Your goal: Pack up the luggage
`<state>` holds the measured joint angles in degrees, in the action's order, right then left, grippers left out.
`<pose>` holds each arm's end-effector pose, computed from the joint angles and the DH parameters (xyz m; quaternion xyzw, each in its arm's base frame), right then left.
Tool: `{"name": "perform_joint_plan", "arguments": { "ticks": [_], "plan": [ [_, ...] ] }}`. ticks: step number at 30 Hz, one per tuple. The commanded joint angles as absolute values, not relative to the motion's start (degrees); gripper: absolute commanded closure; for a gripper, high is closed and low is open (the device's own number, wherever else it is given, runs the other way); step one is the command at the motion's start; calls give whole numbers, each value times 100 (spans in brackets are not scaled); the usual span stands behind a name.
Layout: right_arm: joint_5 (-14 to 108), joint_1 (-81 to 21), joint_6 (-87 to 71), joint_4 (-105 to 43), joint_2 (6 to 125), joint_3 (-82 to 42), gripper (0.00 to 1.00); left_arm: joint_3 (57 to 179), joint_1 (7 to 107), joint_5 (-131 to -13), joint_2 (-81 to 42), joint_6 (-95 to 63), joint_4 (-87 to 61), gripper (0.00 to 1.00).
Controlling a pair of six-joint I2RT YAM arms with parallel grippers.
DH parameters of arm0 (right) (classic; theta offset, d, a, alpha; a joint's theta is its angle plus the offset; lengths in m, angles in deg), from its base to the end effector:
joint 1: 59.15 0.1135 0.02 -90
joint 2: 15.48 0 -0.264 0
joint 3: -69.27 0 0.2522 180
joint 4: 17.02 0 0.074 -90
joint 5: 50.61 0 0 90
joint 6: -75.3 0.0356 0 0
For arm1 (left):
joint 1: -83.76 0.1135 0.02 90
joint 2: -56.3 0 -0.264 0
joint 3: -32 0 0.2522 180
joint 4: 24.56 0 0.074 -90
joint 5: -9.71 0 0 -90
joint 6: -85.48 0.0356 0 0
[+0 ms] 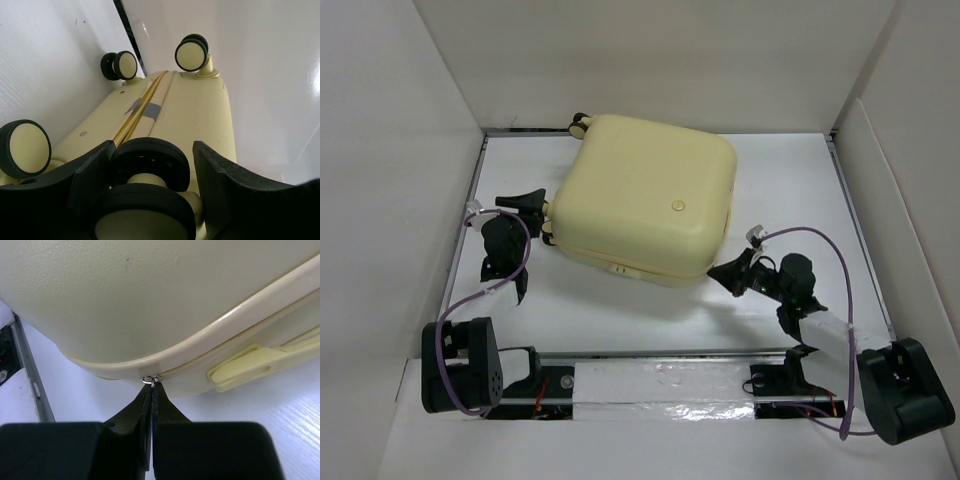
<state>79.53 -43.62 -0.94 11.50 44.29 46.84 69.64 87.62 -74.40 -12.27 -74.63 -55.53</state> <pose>0.1746 0.0723 0.1731 -0.2343 0.7097 0.4066 0.5254 0.2490 0.0131 0.2297 -0.3957 0.5858 -0.4164 0.5718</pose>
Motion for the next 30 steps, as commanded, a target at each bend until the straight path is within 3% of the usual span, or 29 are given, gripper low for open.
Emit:
{"name": "perform_joint_plan", "arguments": {
  "ticks": [1,4,7,8,9,11,16,19,20,21,22,23,30],
  "plan": [
    [7298,-4166,-90,1467,3947,4654,100,6993,8631,-7053,-1146,-7211,-6187,97],
    [6894,-3955,15,896,3402,4777,100,7116,8631,-7097,-1129,-7229,-6151,89],
    [6394,-3499,77,88,2874,4786,100,7230,8631,-7098,-1181,-7220,-6151,54],
    [6252,-3384,120,-332,2769,4760,100,7265,8631,-7089,-1164,-7220,-6108,38],
    [6102,-3148,130,-501,2585,4716,100,7248,8631,-7106,-1112,-7220,-6107,32],
    [5707,-2962,191,-1053,2513,4628,100,6943,8631,-7412,-614,-7229,-6273,22],
    [5329,-2636,314,-1426,2950,4303,100,6923,8492,-8747,1048,-6659,-5213,18],
    [5152,-2583,288,-1426,3337,4093,100,7055,8288,-8856,1919,-6192,-4536,31],
    [5091,-2583,270,-1408,3417,4022,100,6916,8288,-8673,2269,-6165,-4395,59],
    [4994,-2583,253,-1400,3479,3952,100,6792,8288,-8418,2412,-6035,-4402,78],
    [4933,-2583,244,-1373,3532,3881,100,6652,8288,-7833,2535,-5946,-4368,93],
    [4906,-2583,157,-1364,3628,3715,100,6398,8288,-7575,2667,-5867,-4245,100],
    [4765,-2907,-239,-1795,4050,2819,100,5834,7720,-6211,3063,-4601,-3628,100]
  ]
}}
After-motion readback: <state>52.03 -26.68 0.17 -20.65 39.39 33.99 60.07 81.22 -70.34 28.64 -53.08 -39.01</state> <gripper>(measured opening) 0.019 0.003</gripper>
